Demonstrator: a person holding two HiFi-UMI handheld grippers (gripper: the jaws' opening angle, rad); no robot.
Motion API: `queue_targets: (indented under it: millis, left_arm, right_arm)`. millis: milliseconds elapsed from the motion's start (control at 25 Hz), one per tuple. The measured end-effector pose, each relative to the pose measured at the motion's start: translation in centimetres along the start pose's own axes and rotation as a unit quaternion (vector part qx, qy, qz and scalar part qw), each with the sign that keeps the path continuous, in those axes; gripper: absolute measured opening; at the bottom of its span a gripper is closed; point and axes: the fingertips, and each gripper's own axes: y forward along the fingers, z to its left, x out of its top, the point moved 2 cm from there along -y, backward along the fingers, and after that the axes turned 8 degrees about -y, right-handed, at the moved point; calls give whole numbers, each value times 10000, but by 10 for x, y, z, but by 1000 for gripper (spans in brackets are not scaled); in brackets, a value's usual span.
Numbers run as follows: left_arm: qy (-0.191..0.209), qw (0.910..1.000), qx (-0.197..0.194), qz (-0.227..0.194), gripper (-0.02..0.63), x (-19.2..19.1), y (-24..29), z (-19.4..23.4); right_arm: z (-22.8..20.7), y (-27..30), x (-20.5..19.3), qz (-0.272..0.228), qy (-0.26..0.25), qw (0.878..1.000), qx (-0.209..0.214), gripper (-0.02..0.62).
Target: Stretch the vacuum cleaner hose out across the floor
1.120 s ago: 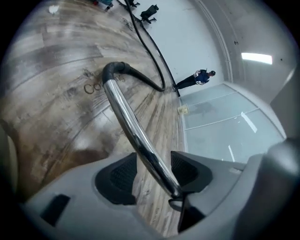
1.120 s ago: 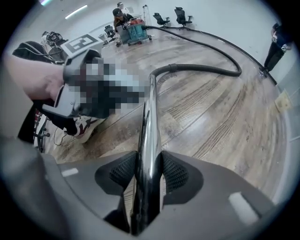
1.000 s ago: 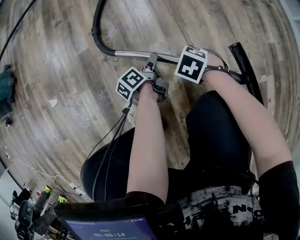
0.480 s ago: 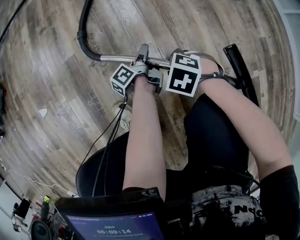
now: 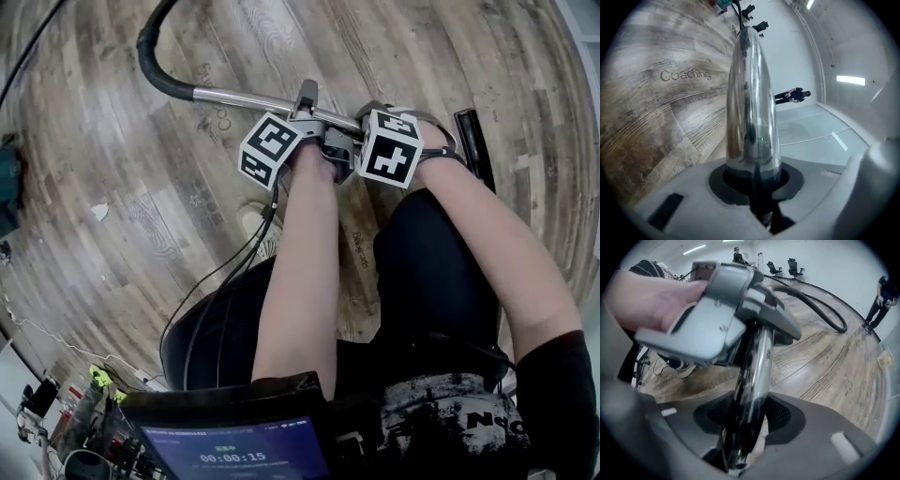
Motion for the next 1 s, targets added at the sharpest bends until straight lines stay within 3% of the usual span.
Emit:
queue_targets:
  millis: [120, 200, 320, 400, 480, 760, 920, 1000]
  left_arm:
    - [11, 9998, 82, -168, 66, -2, -3, -18]
    - [254, 9993, 113, -233, 69, -3, -6, -29]
    - [1165, 9932, -49, -15, 98, -2, -7, -51]
    - [1916, 9812, -149, 182, 150, 2, -5, -69]
    - [2278, 9732, -169, 261, 179, 4, -4, -81]
    - [2009, 9793, 130, 222, 131, 4, -6, -83]
    - [1650, 9862, 133, 0, 62, 0, -10, -91]
    - [1674, 9857, 120, -133, 54, -1, -12, -99]
  right_arm:
    - [2, 2, -8, -28, -169, 9998, 56, 160]
    - [6, -2, -7, -199, -180, 9995, 173, 141]
    - [14, -12, -4, -656, 15, 9963, 557, 142]
    - [17, -22, -6, -941, 143, 9915, 885, 143]
    - [19, -32, -14, -1068, 163, 9885, 1055, 143]
    - [28, -32, -38, -1142, 143, 9892, 907, 146]
    - [26, -22, -37, -898, 86, 9953, 357, 149]
    - [21, -21, -36, -789, 36, 9969, 43, 152]
